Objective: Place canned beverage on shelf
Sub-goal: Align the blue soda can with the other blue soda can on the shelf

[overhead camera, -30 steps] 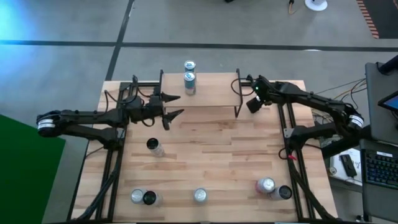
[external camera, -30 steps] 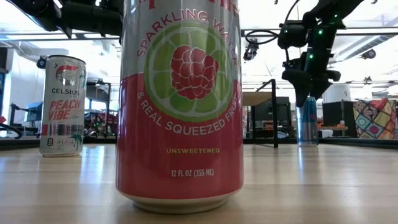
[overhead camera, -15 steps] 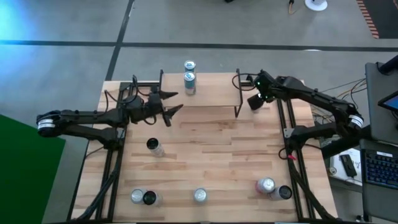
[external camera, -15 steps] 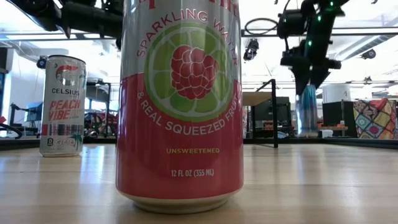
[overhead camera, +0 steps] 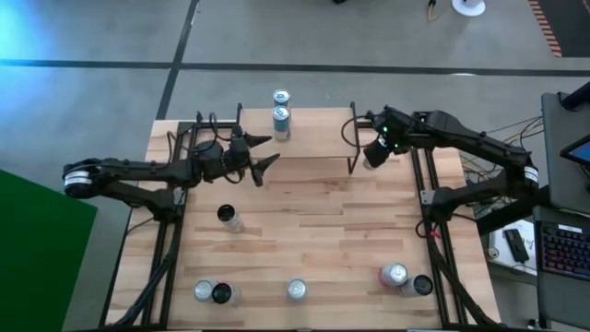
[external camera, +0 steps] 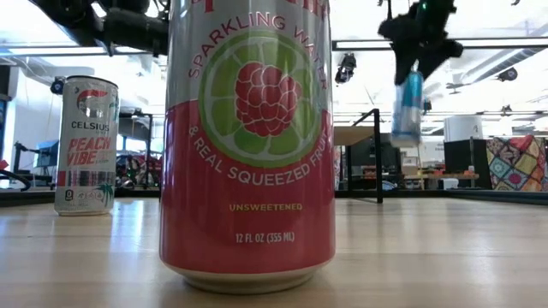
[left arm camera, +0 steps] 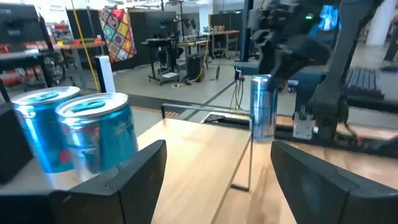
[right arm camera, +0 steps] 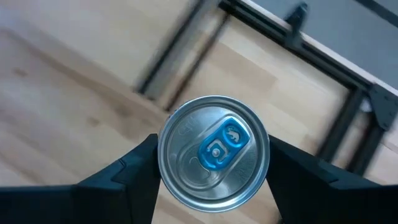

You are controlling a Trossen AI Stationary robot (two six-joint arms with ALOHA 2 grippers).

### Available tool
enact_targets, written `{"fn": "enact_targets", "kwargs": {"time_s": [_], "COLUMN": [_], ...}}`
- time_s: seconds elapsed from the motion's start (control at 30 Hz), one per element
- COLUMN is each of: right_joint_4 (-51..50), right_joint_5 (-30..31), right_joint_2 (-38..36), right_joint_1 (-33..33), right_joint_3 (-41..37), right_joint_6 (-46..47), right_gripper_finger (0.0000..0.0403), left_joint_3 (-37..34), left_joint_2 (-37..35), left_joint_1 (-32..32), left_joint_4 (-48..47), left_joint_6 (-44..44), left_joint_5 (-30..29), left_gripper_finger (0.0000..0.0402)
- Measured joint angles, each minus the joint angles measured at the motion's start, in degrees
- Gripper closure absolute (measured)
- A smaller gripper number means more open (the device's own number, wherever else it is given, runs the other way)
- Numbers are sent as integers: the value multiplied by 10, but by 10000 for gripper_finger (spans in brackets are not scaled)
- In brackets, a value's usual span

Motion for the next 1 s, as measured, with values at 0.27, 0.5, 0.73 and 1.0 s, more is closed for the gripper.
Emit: {"fn": "enact_targets", "kwargs": {"time_s": [0.27, 0.5, 0.73, 1.0], "right_joint_4": [-18, 29, 147, 254], "right_joint_5": [15, 64, 50, 33], "right_joint_2": [3, 20, 85, 186], "right_joint_1": [92, 157, 219, 229], "right_joint_3": [33, -1, -70, -61], "right_joint_6": [33, 64, 46, -3], "right_gripper_finger": [165, 165, 165, 165], "left_joint_3": [66, 166, 208, 145], "left_joint_2": [112, 211, 208, 123], "left_joint_1": [0, -21, -62, -92], "left_joint_4": [-15, -93, -194, -197], "left_joint_6": [-24, 6, 16, 5], "left_joint_5": [35, 45, -14, -91], "left_gripper_finger": [127, 129, 156, 177]}}
